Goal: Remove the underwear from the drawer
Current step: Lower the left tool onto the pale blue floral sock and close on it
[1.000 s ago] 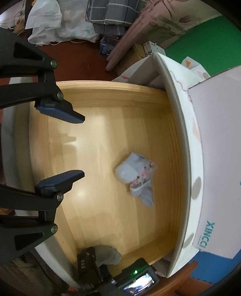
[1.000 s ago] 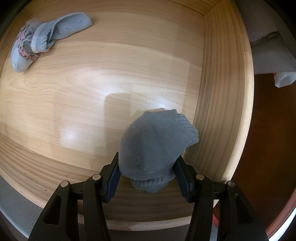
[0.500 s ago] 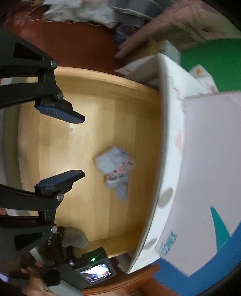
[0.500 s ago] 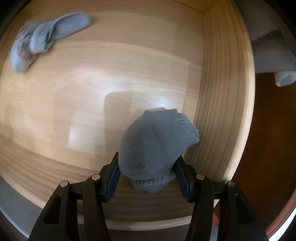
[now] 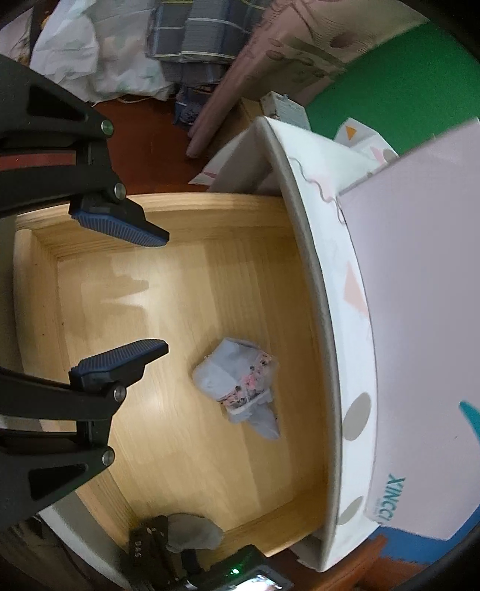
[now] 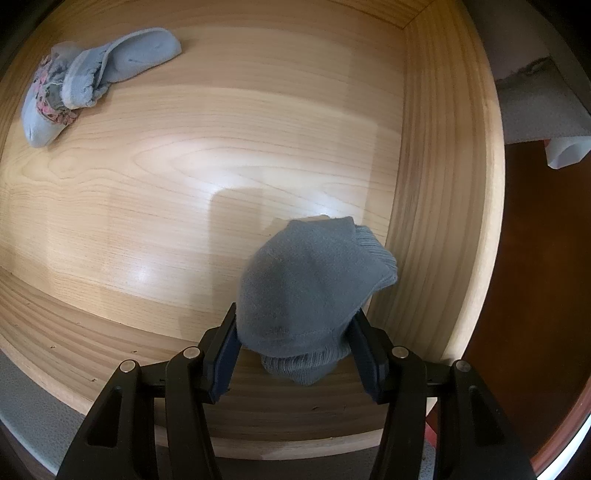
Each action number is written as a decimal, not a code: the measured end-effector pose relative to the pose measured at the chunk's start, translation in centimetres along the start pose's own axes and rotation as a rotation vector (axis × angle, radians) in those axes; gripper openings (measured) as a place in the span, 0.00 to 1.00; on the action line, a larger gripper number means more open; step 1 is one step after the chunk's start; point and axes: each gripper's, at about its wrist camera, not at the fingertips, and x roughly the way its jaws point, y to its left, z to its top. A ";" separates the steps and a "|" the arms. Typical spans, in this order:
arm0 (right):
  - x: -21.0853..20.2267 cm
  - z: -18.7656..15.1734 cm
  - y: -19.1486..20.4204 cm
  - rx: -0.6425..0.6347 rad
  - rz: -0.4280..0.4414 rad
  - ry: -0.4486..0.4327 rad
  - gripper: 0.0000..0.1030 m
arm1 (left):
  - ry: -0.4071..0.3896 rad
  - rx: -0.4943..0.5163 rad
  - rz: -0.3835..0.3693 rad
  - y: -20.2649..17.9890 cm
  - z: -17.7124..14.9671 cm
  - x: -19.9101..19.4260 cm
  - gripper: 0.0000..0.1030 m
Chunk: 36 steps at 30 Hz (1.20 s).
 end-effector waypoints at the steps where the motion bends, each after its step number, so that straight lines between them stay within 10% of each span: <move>1: 0.0 0.0 0.0 0.000 0.000 0.000 0.51 | -0.003 0.024 0.005 -0.1 0.1 0.1 0.52; 16: -0.2 -0.2 0.1 0.001 0.005 -0.011 0.51 | -0.016 0.313 -0.017 -6.2 3.9 2.9 0.52; 36: -0.7 -0.3 0.5 -0.001 0.025 -0.025 0.51 | 0.022 0.403 -0.062 -8.7 8.9 8.6 0.52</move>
